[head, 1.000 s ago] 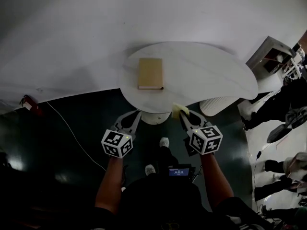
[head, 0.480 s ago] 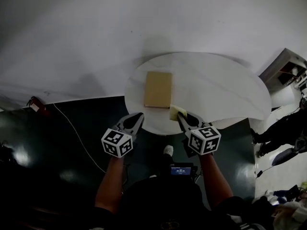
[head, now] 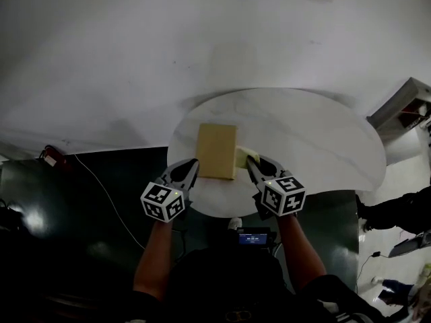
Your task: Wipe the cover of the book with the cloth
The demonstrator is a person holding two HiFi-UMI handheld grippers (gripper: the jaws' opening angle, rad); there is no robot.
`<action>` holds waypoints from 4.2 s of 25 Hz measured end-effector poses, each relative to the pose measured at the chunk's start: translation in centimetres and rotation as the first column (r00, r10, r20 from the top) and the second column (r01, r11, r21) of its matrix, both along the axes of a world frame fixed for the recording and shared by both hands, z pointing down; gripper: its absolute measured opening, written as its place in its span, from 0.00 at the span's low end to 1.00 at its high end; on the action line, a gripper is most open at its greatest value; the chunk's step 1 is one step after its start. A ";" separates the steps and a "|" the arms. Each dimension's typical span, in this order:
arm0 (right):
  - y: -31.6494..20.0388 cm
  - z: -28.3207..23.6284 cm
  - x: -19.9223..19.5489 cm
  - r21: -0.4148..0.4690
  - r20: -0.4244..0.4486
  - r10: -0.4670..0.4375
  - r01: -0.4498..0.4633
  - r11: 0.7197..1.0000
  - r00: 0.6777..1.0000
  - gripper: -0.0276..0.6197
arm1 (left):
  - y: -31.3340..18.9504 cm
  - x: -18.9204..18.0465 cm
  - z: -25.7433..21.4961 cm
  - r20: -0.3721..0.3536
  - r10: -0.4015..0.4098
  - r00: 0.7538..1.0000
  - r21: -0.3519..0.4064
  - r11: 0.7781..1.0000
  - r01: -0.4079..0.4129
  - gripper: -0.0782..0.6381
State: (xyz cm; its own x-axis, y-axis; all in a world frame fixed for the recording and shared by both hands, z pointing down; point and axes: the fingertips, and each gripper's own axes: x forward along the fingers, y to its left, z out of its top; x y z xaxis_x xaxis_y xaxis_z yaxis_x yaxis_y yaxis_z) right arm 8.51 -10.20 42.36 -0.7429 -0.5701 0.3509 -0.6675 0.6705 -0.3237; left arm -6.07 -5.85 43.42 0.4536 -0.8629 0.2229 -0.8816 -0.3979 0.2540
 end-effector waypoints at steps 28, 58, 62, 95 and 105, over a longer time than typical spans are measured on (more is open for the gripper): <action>-8.8 0.6 -3.3 -0.079 -0.009 0.089 -0.089 0.993 0.996 0.18 | -7.8 -4.2 1.7 -0.014 0.000 1.000 -0.065 0.998 -0.001 0.11; -13.4 7.6 -12.8 -0.291 -0.062 0.053 -0.069 0.954 0.997 0.18 | -10.4 -5.3 13.5 -0.004 0.151 0.989 -0.364 0.921 -0.142 0.11; -13.9 9.4 -14.5 -0.336 -0.077 0.047 -0.071 0.939 0.996 0.18 | -9.8 -4.7 15.0 -0.014 0.186 0.982 -0.404 0.898 -0.176 0.13; -14.8 16.8 -16.3 -0.476 -0.246 0.041 -0.157 0.865 0.968 0.18 | -9.3 -4.5 16.9 -0.011 0.178 0.984 -0.505 0.848 -0.159 0.19; -15.4 16.8 -13.3 -0.466 -0.261 0.087 -0.205 0.861 0.961 0.18 | -9.4 -4.5 16.9 -0.015 0.174 0.985 -0.506 0.848 -0.157 0.19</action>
State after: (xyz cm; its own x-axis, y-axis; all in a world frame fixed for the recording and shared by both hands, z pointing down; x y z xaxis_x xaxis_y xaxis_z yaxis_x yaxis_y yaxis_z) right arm -4.83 -25.58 59.15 -0.5330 -0.3800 0.7560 -0.8385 0.3569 -0.4118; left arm -10.58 -15.20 60.37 0.5657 -0.5409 0.6225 -0.8246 -0.3636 0.4334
